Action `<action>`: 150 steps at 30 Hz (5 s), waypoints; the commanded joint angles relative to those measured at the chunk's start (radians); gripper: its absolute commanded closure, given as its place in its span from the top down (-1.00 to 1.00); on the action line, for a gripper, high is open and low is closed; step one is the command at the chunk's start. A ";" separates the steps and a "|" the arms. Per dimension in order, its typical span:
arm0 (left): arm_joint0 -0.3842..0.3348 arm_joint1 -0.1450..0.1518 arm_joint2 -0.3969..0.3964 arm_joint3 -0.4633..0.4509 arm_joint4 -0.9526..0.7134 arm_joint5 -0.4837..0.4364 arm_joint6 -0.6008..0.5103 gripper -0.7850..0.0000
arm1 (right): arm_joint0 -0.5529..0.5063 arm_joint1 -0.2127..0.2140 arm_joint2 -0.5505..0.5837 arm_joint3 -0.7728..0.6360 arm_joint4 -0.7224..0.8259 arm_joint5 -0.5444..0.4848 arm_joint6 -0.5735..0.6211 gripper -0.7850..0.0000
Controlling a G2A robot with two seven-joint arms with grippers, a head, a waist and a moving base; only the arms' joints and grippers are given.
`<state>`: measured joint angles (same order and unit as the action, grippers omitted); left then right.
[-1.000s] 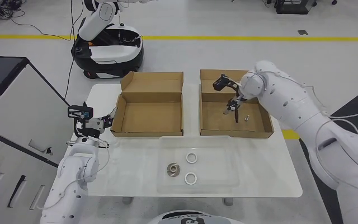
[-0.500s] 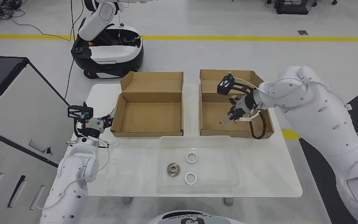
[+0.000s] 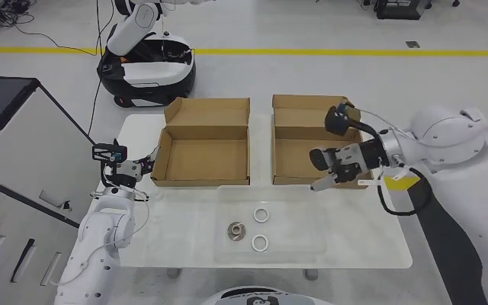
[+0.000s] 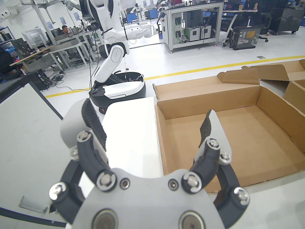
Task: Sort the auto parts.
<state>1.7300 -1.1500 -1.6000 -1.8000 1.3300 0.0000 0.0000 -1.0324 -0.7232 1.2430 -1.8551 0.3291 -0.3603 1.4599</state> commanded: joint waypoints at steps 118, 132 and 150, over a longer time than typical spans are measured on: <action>-0.624 -0.146 0.942 -0.266 0.076 -0.377 -1.443 1.00 | -0.284 0.065 0.277 0.055 0.448 -0.038 -0.038 1.00; -0.701 -0.151 1.027 -0.194 -0.007 -0.293 -1.527 1.00 | -0.284 0.065 0.277 0.055 0.448 -0.038 -0.038 1.00; -0.703 -0.136 1.084 -0.170 -0.079 -0.284 -1.536 1.00 | -0.284 0.065 0.277 0.055 0.448 -0.038 -0.038 1.00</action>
<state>1.0296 -1.2865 -0.5200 -1.9728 1.2546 -0.2841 -1.5359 -1.3167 -0.6584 1.5198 -1.7997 0.7770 -0.3985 1.4220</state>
